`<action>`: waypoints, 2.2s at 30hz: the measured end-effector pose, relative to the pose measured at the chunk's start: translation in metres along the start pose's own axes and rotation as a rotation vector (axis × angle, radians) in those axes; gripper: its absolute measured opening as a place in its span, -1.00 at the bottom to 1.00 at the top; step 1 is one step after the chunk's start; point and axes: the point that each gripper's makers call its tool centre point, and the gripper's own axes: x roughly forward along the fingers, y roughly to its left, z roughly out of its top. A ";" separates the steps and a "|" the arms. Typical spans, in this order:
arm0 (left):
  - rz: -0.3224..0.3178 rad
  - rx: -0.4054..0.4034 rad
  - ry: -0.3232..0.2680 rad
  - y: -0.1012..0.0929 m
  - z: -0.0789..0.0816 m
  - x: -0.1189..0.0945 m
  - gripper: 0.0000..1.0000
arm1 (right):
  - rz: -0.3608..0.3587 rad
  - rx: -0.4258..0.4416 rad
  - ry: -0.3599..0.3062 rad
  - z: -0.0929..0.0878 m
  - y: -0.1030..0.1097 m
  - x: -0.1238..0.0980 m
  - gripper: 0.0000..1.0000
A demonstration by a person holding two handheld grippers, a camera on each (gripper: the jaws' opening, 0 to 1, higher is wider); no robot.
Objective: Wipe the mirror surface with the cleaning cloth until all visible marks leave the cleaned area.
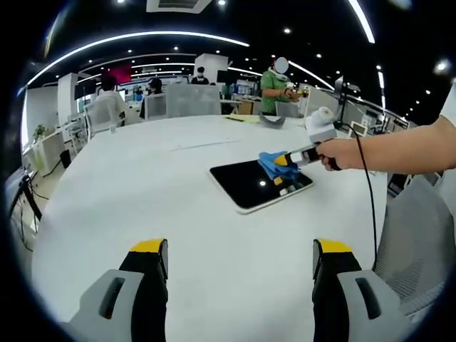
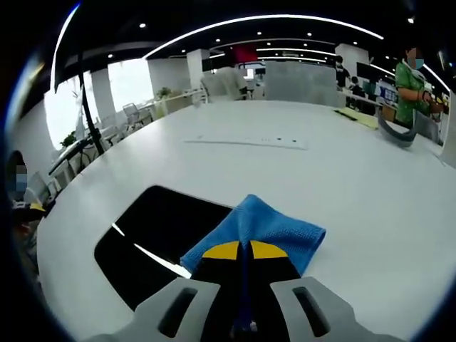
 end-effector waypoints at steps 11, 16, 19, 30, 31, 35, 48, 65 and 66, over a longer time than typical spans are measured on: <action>0.008 -0.001 0.002 0.002 -0.001 -0.002 0.67 | 0.030 -0.019 0.007 0.003 0.011 0.006 -1.00; 0.002 0.005 0.001 0.000 0.001 -0.001 0.67 | 0.045 -0.018 0.008 0.002 0.017 0.003 -1.00; -0.001 0.007 -0.001 -0.001 0.002 0.000 0.67 | 0.049 -0.018 0.007 0.001 0.018 0.003 -1.00; -0.013 0.015 -0.002 -0.006 0.004 0.001 0.67 | 0.058 -0.015 -0.001 -0.004 0.024 -0.003 -1.00; -0.014 0.016 -0.002 -0.006 0.004 0.001 0.67 | 0.058 -0.016 -0.001 -0.004 0.024 -0.003 -1.00; -0.015 0.020 -0.005 -0.008 0.005 0.000 0.67 | 0.058 -0.016 0.001 -0.005 0.025 -0.005 -1.00; -0.025 0.030 -0.017 -0.013 0.010 -0.001 0.67 | 0.076 -0.023 0.003 -0.016 0.037 -0.018 -1.00; -0.035 0.032 -0.033 -0.017 0.012 -0.002 0.67 | 0.105 -0.035 0.008 -0.028 0.052 -0.031 -1.00; -0.035 0.032 -0.034 -0.018 0.013 -0.002 0.67 | 0.106 -0.034 0.007 -0.028 0.053 -0.032 -1.00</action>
